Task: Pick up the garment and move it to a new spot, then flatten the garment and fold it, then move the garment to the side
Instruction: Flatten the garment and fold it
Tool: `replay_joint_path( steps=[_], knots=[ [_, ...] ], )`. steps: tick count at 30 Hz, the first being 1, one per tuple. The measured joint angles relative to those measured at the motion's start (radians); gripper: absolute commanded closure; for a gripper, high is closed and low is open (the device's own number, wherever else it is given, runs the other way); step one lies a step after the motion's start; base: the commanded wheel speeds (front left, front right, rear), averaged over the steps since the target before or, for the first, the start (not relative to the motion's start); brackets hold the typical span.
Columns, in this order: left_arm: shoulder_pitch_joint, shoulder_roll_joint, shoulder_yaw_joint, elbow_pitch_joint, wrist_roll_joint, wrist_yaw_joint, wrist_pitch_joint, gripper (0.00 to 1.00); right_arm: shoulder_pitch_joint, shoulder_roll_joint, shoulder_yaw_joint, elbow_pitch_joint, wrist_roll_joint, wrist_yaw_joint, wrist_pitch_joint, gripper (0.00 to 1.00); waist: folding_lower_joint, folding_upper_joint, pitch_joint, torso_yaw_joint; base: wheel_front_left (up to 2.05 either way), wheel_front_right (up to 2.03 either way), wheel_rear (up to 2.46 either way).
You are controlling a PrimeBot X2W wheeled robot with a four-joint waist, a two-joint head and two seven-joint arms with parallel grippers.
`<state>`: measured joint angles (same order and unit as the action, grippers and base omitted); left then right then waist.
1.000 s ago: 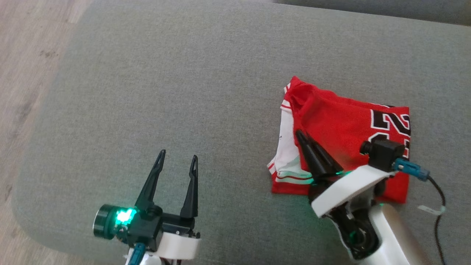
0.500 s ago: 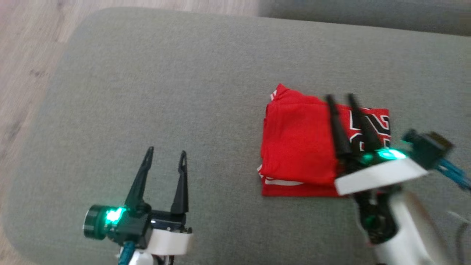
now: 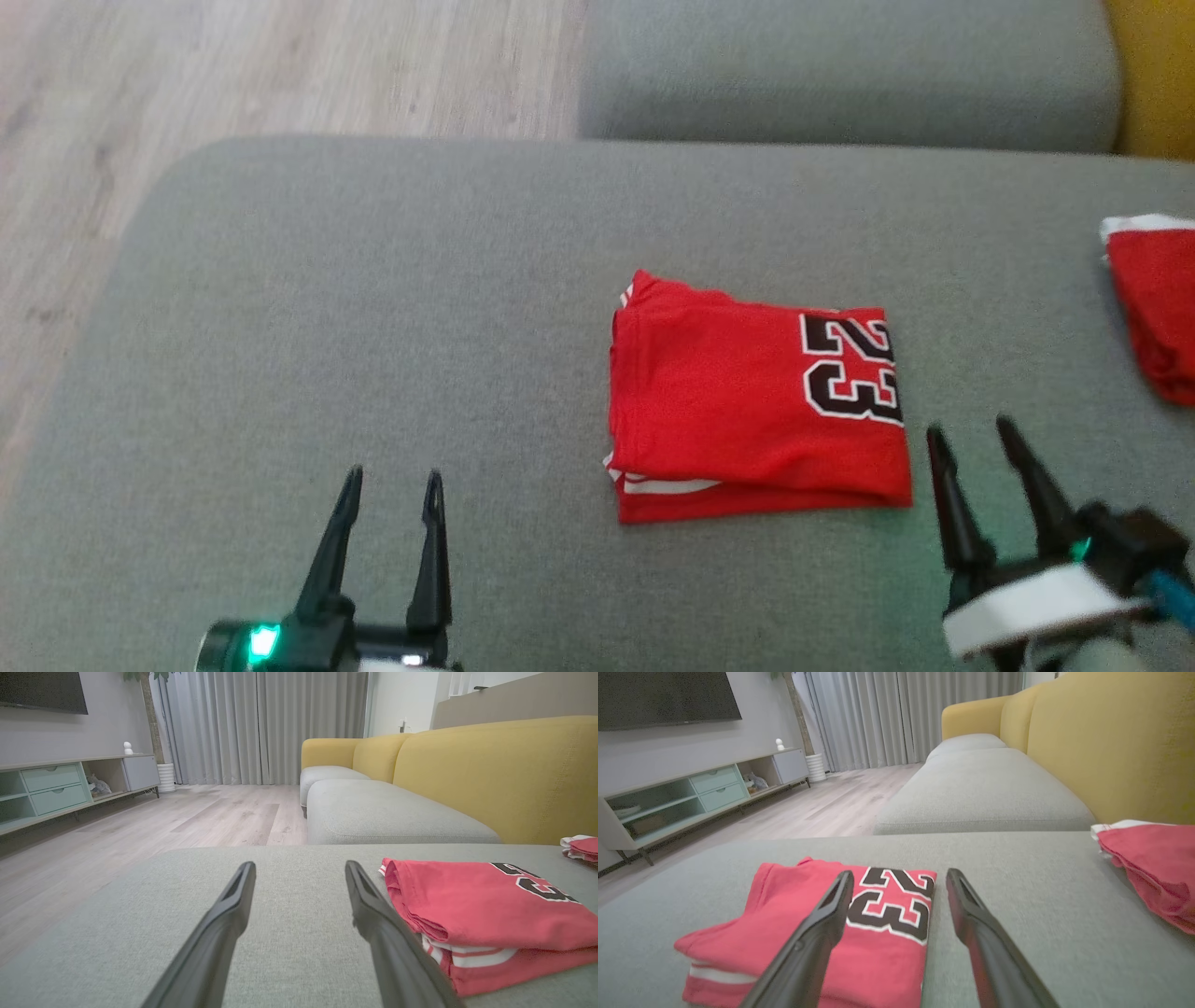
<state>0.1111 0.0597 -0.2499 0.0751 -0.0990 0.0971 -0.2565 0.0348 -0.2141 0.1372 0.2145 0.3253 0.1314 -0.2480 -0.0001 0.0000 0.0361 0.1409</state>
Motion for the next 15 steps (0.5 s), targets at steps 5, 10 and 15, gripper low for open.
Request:
replay_joint_path(
  steps=[5,10,15],
  knots=[
    [0.06,0.0,0.008,0.003,0.0,-0.002,0.0,0.0,0.091,0.038,-0.01,0.008,-0.055,0.0,0.0,0.0,-0.0002,0.0,-0.051,-0.016,0.0,0.0,0.0],
    [0.068,0.0,0.018,0.007,0.0,-0.018,0.0,0.0,0.129,0.064,-0.008,0.008,-0.091,0.0,0.0,0.0,-0.0001,0.0,-0.072,-0.025,0.0,0.0,0.0],
    [0.085,0.0,0.028,0.025,0.0,-0.027,0.0,0.0,0.13,0.077,-0.009,0.008,-0.098,0.0,0.0,0.0,0.0,0.0,-0.078,-0.03,0.0,0.0,0.0]
  ],
)
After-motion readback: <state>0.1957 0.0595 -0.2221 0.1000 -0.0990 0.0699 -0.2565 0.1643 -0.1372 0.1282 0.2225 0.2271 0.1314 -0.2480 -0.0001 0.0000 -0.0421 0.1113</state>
